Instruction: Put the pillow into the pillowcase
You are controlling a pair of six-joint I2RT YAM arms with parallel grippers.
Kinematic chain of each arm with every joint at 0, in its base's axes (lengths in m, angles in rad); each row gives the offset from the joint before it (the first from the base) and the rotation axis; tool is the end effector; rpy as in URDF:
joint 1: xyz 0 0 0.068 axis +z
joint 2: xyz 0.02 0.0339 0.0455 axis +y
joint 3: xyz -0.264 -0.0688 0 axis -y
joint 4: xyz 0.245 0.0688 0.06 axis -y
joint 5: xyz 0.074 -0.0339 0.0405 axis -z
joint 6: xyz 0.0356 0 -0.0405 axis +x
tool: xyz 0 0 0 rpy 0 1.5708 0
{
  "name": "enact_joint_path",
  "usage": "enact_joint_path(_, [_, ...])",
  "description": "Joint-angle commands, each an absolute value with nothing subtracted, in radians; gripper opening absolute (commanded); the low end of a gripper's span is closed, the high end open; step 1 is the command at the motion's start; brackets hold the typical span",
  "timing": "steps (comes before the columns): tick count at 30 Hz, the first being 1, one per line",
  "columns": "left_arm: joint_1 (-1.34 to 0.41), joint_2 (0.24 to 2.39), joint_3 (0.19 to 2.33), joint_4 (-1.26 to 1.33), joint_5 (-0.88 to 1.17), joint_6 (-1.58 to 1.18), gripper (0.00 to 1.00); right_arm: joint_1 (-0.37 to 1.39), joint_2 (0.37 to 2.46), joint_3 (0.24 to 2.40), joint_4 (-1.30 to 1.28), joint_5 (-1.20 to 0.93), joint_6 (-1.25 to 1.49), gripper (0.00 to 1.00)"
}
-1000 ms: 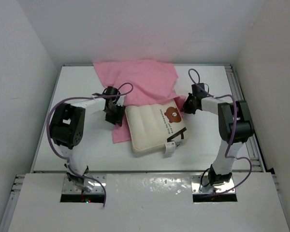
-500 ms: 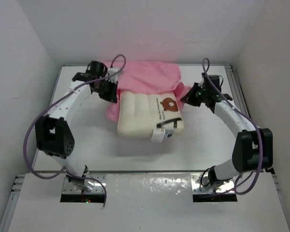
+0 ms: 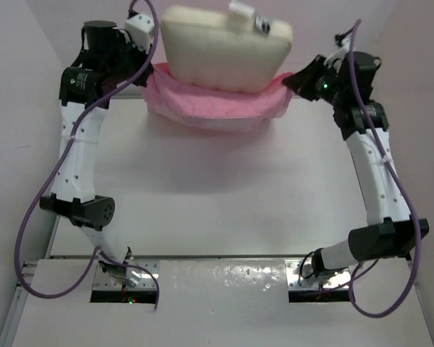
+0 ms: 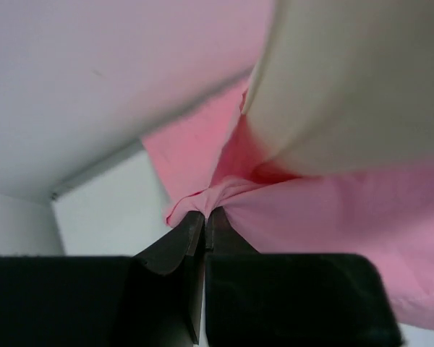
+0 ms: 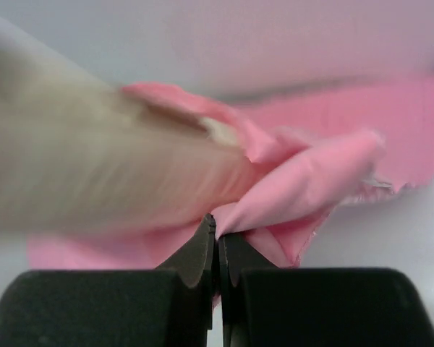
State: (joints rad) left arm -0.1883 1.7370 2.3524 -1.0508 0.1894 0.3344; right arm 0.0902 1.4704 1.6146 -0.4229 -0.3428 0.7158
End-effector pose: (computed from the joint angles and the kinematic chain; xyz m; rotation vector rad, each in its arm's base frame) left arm 0.3208 -0.0680 0.5183 0.6324 1.8965 -0.0962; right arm 0.3283 0.0417 0.4412 0.3504 1.8932 0.8685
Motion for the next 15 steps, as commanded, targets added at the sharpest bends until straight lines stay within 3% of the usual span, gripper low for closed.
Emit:
enact_joint_path(1, [-0.181, 1.664, 2.495, -0.891, 0.061, 0.302, 0.0, 0.081, 1.382, 1.753, -0.309, -0.27, 0.669, 0.0])
enact_joint_path(8, [-0.196, 1.678, 2.657, -0.767, 0.008, 0.267, 0.0, 0.094, 1.356, 1.877, -0.294, -0.19, 0.626, 0.0])
enact_joint_path(15, [-0.212, 1.669, 2.632, -0.729, 0.011, 0.25, 0.0, 0.123, 1.358, 1.905, -0.307, -0.164, 0.594, 0.0])
